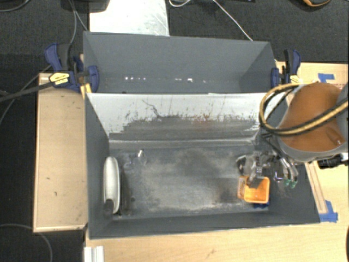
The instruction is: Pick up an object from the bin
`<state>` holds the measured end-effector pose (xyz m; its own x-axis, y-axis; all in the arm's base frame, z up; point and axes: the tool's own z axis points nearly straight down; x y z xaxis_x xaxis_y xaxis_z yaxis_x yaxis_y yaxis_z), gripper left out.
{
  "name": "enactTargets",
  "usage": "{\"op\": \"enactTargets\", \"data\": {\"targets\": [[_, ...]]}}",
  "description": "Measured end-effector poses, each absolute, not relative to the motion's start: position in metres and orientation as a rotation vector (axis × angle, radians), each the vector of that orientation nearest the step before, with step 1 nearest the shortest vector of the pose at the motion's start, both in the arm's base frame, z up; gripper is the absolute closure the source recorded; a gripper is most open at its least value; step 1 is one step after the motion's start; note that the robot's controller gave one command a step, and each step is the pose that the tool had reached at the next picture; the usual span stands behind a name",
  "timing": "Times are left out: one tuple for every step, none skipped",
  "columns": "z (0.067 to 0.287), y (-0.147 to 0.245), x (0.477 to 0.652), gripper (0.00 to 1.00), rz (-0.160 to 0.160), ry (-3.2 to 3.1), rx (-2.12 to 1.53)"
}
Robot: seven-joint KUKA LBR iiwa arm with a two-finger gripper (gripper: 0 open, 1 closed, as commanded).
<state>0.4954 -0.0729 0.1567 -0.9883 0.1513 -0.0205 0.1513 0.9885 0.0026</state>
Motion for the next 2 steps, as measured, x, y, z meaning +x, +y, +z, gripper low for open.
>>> {"op": "enactTargets", "data": {"targets": [[0.176,-0.074,0.497,1.0,0.001,3.1,0.238],[0.207,-0.07,0.496,1.0,0.0,3.117,0.108]]}}
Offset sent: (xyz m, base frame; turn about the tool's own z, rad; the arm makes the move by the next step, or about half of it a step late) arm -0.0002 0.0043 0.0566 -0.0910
